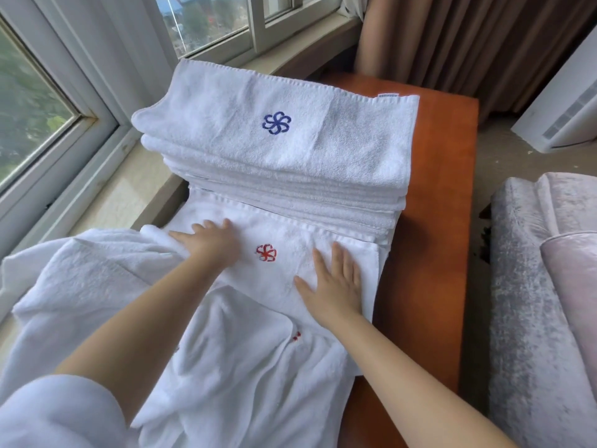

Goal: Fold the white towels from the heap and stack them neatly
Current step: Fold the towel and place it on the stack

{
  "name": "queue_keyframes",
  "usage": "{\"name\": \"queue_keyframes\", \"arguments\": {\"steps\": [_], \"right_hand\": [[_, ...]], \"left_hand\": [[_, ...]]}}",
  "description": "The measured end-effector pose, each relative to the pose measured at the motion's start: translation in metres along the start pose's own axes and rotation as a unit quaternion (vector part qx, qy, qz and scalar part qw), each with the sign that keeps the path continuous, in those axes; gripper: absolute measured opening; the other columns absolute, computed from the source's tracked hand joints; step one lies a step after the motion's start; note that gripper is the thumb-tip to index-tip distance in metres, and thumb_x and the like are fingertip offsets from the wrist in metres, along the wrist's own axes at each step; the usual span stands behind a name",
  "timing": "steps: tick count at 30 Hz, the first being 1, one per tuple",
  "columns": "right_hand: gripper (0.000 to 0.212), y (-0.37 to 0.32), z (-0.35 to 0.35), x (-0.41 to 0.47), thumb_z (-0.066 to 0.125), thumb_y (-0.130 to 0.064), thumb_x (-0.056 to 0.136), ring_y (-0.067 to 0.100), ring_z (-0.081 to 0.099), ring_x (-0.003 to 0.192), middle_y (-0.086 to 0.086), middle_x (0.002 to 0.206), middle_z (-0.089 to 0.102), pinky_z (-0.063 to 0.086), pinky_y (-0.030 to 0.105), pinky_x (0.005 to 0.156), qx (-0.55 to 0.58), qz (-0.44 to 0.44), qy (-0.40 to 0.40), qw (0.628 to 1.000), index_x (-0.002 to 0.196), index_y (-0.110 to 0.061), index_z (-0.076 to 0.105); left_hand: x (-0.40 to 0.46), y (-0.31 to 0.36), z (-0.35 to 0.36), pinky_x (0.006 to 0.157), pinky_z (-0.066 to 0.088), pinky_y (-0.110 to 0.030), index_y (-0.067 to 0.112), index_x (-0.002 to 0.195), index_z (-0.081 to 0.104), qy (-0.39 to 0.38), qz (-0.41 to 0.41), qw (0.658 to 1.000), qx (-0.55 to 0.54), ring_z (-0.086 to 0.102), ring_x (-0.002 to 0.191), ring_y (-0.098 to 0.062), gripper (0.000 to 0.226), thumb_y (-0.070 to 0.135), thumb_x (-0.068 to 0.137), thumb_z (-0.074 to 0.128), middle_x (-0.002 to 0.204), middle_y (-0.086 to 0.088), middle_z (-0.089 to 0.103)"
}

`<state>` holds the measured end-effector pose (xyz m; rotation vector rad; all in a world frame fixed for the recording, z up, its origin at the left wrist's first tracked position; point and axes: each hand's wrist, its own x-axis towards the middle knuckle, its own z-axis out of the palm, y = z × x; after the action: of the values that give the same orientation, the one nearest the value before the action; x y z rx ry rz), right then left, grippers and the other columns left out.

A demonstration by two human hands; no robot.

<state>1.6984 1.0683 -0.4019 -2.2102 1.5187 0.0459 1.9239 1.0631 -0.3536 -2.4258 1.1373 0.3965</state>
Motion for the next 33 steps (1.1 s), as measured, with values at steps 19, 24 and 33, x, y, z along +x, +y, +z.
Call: {"name": "queue_keyframes", "arguments": {"steps": [19, 24, 33], "right_hand": [[0.069, -0.03, 0.007, -0.083, 0.059, -0.062, 0.082, 0.019, 0.032, 0.133, -0.004, 0.138, 0.045, 0.013, 0.04, 0.116, 0.021, -0.289, -0.059, 0.955, 0.141, -0.029, 0.042], [0.038, -0.028, 0.006, -0.099, 0.05, -0.053, 0.092, 0.025, 0.049, 0.114, 0.007, 0.107, 0.061, 0.028, 0.037, 0.103, -0.043, -0.326, -0.121, 0.936, 0.1, -0.017, 0.06], [0.041, 0.007, -0.072, -0.117, 0.072, -0.029, 0.079, 0.009, 0.033, 0.055, -0.01, 0.064, 0.034, 0.025, 0.026, 0.056, 0.071, -0.289, -0.444, 0.845, 0.06, -0.023, 0.036]], "left_hand": [[-0.108, -0.03, 0.027, 0.091, 0.041, -0.031, 0.017, 0.115, 0.067, 0.207, 0.046, 0.888, -0.409, 0.056, 0.117, -0.023, 0.041, 0.001, 0.085, 0.044, 0.127, -0.004, 0.062], [-0.177, -0.049, 0.065, 0.101, 0.041, -0.037, 0.01, 0.12, 0.065, 0.21, -0.036, 0.871, -0.443, 0.053, 0.118, -0.032, 0.049, -0.006, 0.075, 0.053, 0.125, -0.013, 0.06], [-0.258, -0.028, 0.105, 0.107, 0.031, -0.038, 0.028, 0.128, 0.055, 0.063, -0.122, 0.938, -0.319, 0.036, 0.131, -0.03, 0.039, 0.035, 0.09, 0.06, 0.136, -0.01, 0.044]]}}
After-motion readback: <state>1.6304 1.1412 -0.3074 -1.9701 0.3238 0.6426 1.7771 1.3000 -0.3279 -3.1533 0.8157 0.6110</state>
